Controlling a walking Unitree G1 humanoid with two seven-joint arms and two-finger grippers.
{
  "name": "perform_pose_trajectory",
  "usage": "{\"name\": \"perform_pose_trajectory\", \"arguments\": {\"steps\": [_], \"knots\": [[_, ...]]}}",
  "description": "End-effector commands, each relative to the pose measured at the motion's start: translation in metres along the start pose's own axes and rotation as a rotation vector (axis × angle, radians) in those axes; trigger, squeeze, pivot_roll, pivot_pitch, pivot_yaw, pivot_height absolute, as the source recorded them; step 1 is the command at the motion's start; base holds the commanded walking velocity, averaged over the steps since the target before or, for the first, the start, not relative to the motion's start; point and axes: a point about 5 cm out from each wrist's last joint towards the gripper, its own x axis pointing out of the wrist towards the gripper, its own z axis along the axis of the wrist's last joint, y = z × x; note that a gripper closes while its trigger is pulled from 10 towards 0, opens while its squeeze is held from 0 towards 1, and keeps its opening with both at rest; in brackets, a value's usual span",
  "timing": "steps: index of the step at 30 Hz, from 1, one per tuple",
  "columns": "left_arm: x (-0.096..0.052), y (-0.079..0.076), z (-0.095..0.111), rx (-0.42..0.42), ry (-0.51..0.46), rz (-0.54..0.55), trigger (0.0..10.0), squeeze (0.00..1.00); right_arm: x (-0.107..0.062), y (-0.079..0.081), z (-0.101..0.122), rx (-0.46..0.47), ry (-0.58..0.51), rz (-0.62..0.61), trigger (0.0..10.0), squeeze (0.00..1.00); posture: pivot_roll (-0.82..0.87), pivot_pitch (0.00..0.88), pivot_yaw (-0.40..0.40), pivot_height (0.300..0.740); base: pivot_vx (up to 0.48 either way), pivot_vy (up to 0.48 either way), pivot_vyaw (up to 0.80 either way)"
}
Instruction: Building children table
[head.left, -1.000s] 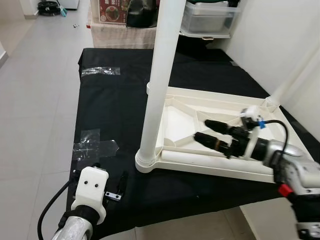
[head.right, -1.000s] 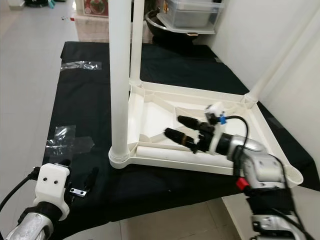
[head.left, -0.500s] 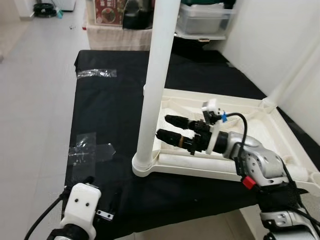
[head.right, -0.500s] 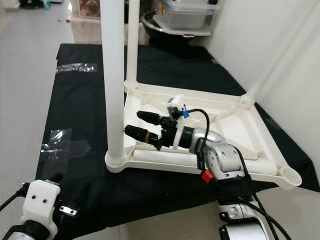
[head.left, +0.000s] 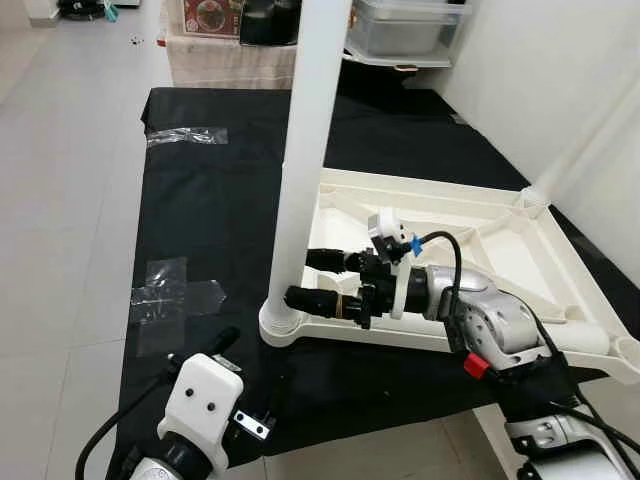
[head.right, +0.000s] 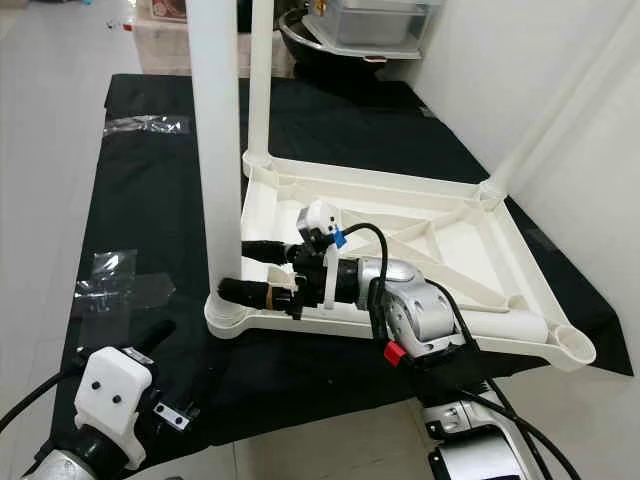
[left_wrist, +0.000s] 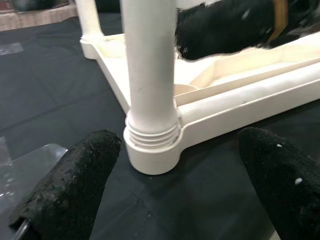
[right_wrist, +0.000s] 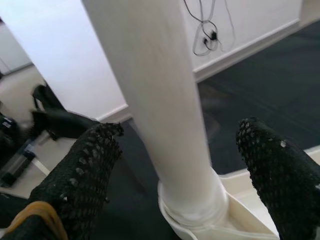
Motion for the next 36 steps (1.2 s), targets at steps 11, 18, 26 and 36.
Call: {"name": "perform_pose_trajectory", "arguments": {"steps": [11, 18, 26, 36], "knots": [[0.002, -0.009, 0.021, 0.004, -0.073, -0.026, 10.0, 0.00, 0.024, -0.006, 0.019, -0.072, -0.119, -0.109, 10.0, 0.00, 0.13, 0.067, -0.152, 0.740, 0.000, 0.000, 0.00], [0.005, -0.009, 0.024, 0.006, -0.087, -0.022, 10.0, 0.00, 0.033, -0.004, 0.030, -0.080, -0.186, -0.091, 10.0, 0.00, 0.13, 0.072, -0.163, 0.740, 0.000, 0.000, 0.00], [0.007, -0.010, 0.024, 0.005, -0.079, -0.014, 10.0, 0.00, 0.050, -0.003, 0.030, -0.063, -0.213, -0.163, 0.0, 0.00, 0.13, 0.074, -0.164, 0.740, 0.000, 0.000, 0.00], [0.008, 0.001, 0.023, -0.004, -0.074, 0.050, 10.0, 0.00, 0.037, -0.003, 0.014, -0.007, -0.236, -0.432, 0.0, 0.00, 0.12, 0.073, -0.161, 0.740, 0.000, 0.000, 0.00]]}}
